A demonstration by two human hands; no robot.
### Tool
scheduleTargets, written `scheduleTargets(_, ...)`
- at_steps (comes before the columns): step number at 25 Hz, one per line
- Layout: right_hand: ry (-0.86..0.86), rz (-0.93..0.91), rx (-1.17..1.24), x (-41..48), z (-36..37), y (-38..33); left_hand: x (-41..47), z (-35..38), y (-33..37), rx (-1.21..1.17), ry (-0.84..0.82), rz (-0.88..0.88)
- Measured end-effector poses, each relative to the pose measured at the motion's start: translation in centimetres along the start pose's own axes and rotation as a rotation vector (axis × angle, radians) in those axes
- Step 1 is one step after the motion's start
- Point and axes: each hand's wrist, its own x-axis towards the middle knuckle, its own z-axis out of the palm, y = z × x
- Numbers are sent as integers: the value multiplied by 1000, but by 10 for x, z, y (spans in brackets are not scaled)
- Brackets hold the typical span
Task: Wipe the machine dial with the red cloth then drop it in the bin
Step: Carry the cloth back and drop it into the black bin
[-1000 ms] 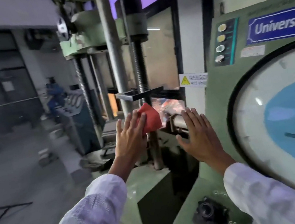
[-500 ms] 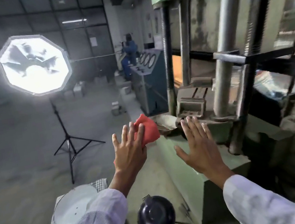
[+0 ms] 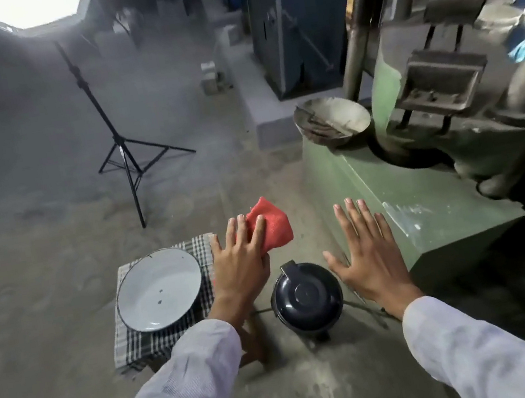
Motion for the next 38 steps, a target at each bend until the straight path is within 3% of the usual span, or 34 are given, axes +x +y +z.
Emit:
scheduleTargets(10,-191,66,-46,-1,100,17,-10,128,-8,-196,-395,-6)
scheduleTargets(21,-378,116,-34,-9,188,60,-8,217,18,-214,-584,-21)
scheduleTargets(30,-406,140,-3,8,210,85,9,247,35,-215,-630,5)
scheduleTargets(38,-452,148,-23,15,224,87,11,266,40,-212,-556,75)
